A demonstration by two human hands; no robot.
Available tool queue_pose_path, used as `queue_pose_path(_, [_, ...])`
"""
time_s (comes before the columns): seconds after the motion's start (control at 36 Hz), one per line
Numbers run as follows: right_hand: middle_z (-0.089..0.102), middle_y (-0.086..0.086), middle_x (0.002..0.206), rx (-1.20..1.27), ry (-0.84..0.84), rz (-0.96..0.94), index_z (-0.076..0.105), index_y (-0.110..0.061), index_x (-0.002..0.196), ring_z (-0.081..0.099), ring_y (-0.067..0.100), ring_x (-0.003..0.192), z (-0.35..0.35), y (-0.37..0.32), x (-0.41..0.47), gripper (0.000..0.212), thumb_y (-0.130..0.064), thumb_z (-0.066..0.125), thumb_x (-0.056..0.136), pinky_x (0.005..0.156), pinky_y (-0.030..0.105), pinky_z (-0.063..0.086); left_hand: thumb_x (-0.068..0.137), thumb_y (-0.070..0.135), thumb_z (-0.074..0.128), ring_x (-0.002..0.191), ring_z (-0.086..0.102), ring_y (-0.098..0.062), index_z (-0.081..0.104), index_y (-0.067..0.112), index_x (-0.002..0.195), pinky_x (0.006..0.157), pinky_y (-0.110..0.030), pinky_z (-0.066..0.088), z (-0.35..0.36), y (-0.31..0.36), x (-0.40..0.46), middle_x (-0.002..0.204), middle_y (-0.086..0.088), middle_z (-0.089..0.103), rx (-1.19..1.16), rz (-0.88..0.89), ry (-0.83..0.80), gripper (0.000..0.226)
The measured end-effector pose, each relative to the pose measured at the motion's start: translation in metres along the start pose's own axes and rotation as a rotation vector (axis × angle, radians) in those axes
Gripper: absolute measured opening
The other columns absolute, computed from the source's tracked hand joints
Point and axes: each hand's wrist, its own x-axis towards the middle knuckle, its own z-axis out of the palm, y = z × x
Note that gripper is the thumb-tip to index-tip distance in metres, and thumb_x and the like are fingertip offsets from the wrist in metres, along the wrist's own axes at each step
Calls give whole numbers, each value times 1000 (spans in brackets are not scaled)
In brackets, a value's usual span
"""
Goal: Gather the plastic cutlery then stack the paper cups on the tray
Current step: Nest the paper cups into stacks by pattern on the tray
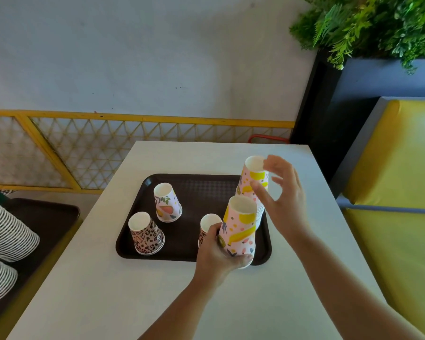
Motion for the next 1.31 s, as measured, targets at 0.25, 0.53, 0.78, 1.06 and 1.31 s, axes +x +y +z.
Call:
queue_pose_path(0.25, [60,-12,112,-39,-302,185,48,-26,124,59,8,100,11,9,-50,64,-35,79,68,81,25,51,52,17,89,87,65,0,55,23,107,68,-13,51,5,5,0,96,9,67,-67,3,21,65])
queue_pose_path(0.53, [66,-6,98,-27,-226,165,56,-17,112,64,10,90,10,10,-42,47,-29,77,71,73,23,53,42,32,88,99,64,-5,49,21,118,78,-17,53,4,5,-4,107,5,67,-82,41,-68,86])
queue_pose_path(0.78, [63,-12,92,90,39,-31,54,-17,110,64,7,88,-12,-32,21,46,-43,68,75,71,19,54,49,31,90,99,63,-2,51,19,119,78,-13,51,1,-4,-5,107,5,66,-6,30,-67,80])
queue_pose_path(1.06, [62,0,111,1,187,-93,51,-9,121,60,14,98,-6,-21,66,63,-45,66,71,79,25,53,43,44,83,95,65,-5,51,32,106,77,-18,54,-2,8,-5,102,11,66,-14,43,-12,72])
queue_pose_path(1.31, [39,0,141,-67,100,-7,33,-17,140,40,8,126,-1,-3,33,84,-61,60,73,100,21,34,38,46,81,95,64,-1,50,35,105,74,-14,53,-9,28,3,103,13,65,-30,89,11,75])
